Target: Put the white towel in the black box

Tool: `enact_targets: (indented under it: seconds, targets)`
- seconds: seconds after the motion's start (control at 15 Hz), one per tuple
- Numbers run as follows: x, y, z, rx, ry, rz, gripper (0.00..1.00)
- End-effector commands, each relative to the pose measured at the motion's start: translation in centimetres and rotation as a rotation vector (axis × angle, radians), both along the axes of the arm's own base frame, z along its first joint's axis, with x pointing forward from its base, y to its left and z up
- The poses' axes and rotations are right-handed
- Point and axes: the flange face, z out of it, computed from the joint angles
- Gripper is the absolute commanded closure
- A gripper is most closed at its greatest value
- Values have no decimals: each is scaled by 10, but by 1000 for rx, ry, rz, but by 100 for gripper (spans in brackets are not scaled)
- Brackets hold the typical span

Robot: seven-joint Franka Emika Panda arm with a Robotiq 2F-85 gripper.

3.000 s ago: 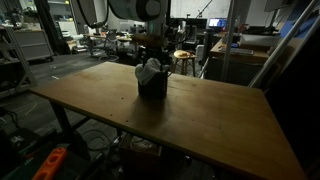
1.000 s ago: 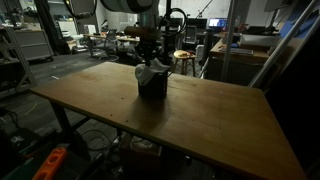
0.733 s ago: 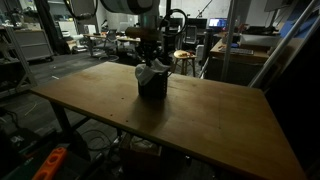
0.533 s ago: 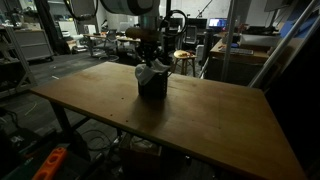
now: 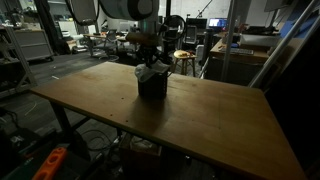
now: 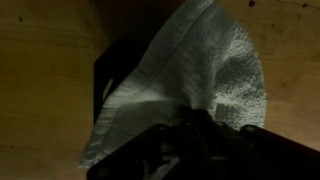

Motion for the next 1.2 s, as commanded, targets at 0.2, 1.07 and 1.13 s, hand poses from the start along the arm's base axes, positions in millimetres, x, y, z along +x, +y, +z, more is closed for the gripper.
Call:
enact_targets:
  seconds: [0.2, 1.07, 1.13]
  targets:
    - [5, 5, -14, -13, 0, 24, 96]
    - [0, 3, -50, 11, 74, 16, 95]
    - [0, 3, -53, 12, 80, 16, 95]
